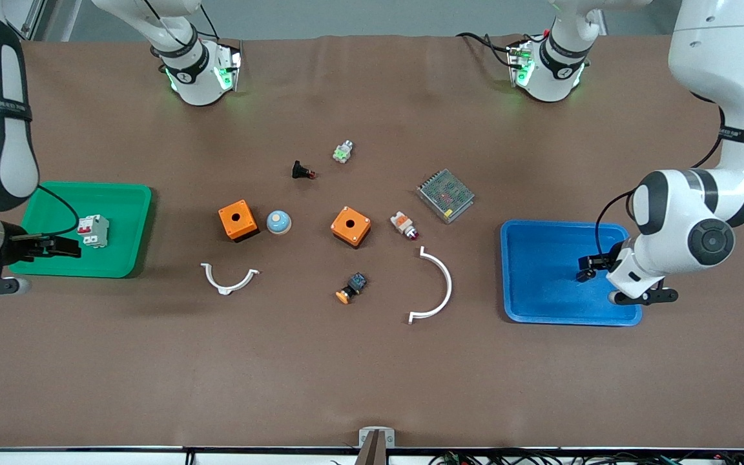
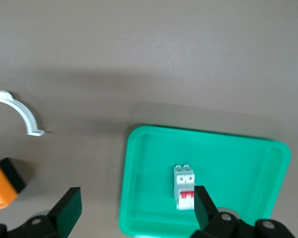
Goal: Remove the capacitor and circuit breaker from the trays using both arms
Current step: 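Lower the right gripper onto the breaker while the left gripper lowers to the capacitor, then close the right gripper on the breaker while the left gripper grasps the capacitor, then carry the breaker with the right gripper while the left gripper carries the capacitor, then lower the breaker with the right gripper while the left gripper releases the capacitor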
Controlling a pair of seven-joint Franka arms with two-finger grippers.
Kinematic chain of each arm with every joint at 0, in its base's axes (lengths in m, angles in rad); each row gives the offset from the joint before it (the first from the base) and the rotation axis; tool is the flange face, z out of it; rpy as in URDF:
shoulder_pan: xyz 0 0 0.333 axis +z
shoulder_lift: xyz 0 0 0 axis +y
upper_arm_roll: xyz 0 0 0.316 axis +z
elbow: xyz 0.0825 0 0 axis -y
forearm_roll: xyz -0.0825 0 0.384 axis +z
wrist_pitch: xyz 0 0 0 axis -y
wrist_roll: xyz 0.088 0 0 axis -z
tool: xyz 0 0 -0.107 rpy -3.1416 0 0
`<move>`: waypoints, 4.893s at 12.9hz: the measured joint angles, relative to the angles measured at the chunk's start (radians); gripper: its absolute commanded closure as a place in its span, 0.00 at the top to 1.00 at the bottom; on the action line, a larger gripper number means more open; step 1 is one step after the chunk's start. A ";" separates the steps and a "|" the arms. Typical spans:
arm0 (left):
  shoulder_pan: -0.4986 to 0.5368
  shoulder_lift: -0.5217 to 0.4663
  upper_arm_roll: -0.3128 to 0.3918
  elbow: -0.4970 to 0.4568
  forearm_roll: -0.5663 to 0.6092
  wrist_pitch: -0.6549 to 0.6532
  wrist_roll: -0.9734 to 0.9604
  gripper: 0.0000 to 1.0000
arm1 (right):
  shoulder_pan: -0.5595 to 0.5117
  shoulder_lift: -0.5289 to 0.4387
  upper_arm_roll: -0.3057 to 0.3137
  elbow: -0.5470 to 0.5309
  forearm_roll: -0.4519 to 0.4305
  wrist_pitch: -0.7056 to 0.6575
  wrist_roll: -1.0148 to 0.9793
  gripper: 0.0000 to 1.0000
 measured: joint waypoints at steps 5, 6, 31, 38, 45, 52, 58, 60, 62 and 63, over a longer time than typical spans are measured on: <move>0.000 0.075 0.000 0.000 0.000 0.096 -0.001 0.65 | -0.120 0.002 -0.005 -0.151 0.000 0.140 -0.190 1.00; 0.002 0.087 0.000 0.000 0.000 0.106 -0.001 0.62 | -0.137 0.002 -0.005 -0.169 0.000 0.141 -0.190 1.00; -0.416 0.260 -0.107 0.352 -0.001 0.120 -0.797 0.00 | -0.221 0.087 0.017 -0.347 0.000 0.270 -0.193 0.12; -0.470 0.354 -0.107 0.381 -0.001 0.217 -0.926 0.22 | -0.048 0.055 0.106 0.071 0.016 -0.061 -0.144 0.10; -0.474 0.354 -0.106 0.398 -0.001 0.217 -0.955 1.00 | 0.312 0.099 0.112 0.088 0.056 -0.056 0.389 0.09; -0.426 0.148 -0.079 0.458 0.001 0.055 -0.916 1.00 | 0.507 0.276 0.110 0.199 0.115 0.002 0.654 0.09; -0.277 -0.028 -0.076 0.455 0.091 -0.221 -0.717 1.00 | 0.540 0.398 0.109 0.225 0.133 0.150 0.723 0.10; -0.260 -0.069 -0.076 0.454 0.153 -0.278 -0.648 1.00 | 0.540 0.432 0.107 0.225 0.134 0.189 0.723 0.45; -0.234 -0.111 -0.075 0.454 0.175 -0.334 -0.534 1.00 | 0.540 0.438 0.105 0.232 0.136 0.192 0.724 1.00; -0.211 -0.137 -0.076 0.454 0.175 -0.356 -0.476 1.00 | 0.541 0.438 0.105 0.234 0.136 0.192 0.725 1.00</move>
